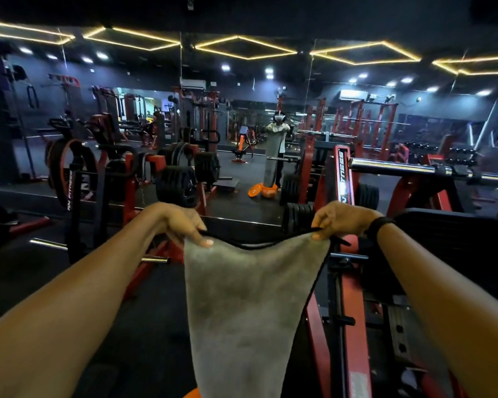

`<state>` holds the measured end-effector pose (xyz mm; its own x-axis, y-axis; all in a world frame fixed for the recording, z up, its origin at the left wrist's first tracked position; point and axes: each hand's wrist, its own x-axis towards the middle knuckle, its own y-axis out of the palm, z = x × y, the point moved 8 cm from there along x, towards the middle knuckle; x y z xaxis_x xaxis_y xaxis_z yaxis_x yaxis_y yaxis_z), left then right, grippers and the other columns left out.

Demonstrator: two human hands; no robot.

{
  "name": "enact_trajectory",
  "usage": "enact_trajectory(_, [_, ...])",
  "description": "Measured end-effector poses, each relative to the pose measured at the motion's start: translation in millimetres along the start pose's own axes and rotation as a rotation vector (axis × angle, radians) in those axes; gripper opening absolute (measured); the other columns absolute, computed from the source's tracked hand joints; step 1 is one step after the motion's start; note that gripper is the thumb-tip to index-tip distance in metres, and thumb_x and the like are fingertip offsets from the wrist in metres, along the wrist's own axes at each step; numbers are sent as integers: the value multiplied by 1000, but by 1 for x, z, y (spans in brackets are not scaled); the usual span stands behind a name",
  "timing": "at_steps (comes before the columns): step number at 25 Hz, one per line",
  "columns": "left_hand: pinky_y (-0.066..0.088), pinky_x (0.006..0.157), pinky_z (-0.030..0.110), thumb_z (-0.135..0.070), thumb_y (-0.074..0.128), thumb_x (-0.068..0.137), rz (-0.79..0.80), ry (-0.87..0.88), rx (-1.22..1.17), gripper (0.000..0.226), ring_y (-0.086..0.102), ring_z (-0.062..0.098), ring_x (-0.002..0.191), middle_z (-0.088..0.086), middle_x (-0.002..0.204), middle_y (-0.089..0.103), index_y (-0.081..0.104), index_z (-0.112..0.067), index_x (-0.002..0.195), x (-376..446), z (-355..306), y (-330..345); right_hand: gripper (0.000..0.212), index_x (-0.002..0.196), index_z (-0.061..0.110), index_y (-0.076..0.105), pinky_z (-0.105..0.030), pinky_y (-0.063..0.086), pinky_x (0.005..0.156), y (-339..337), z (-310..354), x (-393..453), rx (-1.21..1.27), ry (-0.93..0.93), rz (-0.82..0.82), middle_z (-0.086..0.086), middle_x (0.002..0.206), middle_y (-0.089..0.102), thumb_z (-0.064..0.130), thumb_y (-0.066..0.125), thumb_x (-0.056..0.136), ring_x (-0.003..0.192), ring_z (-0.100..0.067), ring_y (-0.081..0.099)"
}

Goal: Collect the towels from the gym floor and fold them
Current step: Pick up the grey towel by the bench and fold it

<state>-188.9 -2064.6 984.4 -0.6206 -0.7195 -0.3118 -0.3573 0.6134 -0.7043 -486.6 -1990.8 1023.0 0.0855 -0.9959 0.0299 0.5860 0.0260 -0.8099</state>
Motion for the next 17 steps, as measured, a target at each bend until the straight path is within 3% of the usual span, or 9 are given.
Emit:
enact_trajectory(3, [50,94,43,-50,87,51,-371,395,-820,84,61,24,104,9,113,67,61,-5,117,1,-3,-44,47,103,13,62,-33,54,74,-45,9,-4,841,-187,-253,0,92,69,27,86,65,81,-10,67])
enact_trajectory(4, [45,100,49,-49,88,50,-344,395,-866,94,60,26,110,11,121,65,56,-4,125,5,0,-38,68,110,16,58,-38,54,76,-34,5,0,923,-131,-167,0,101,68,39,90,55,89,-15,66])
enact_trajectory(6, [47,100,45,-46,93,42,-82,217,-649,99,62,25,112,9,121,66,57,-8,126,18,5,17,80,112,11,60,-44,54,83,32,-8,-1,663,83,142,-6,109,68,42,92,46,100,-23,64])
enact_trajectory(8, [52,93,39,-41,95,39,-18,195,-585,92,63,24,111,9,118,68,62,-12,119,26,7,39,53,104,7,69,-44,54,90,62,-10,6,563,100,209,-10,101,71,27,88,58,95,-22,67])
enact_trajectory(10, [53,91,42,-43,90,52,-255,299,-807,75,61,30,115,12,118,67,65,-13,117,24,7,10,17,95,11,73,-41,54,88,34,0,10,775,-24,-60,-5,93,73,13,73,78,88,-19,68])
enact_trajectory(12, [51,91,43,-45,84,61,-299,287,-947,69,62,28,113,10,119,66,63,-15,119,19,14,-8,28,109,10,67,-39,57,81,13,-1,10,1028,-76,-117,-6,104,71,24,67,85,97,-23,66])
enact_trajectory(14, [52,93,40,-51,89,48,-36,97,-528,82,66,21,106,5,116,69,62,-16,118,12,10,18,37,107,9,67,-33,56,75,43,-3,8,787,51,79,-7,103,71,30,73,77,95,-23,66])
enact_trajectory(16, [53,92,38,-52,92,38,39,116,-381,91,66,21,104,7,114,69,64,-11,115,9,10,31,18,97,7,68,-29,55,71,64,-10,13,641,79,106,-5,92,72,17,69,83,82,-16,68])
enact_trajectory(17, [54,90,38,-53,92,36,-68,166,-484,95,66,24,105,10,116,68,64,-9,116,9,10,20,11,98,7,65,-29,56,71,55,-9,16,726,52,-13,-5,88,73,10,62,89,78,-13,68])
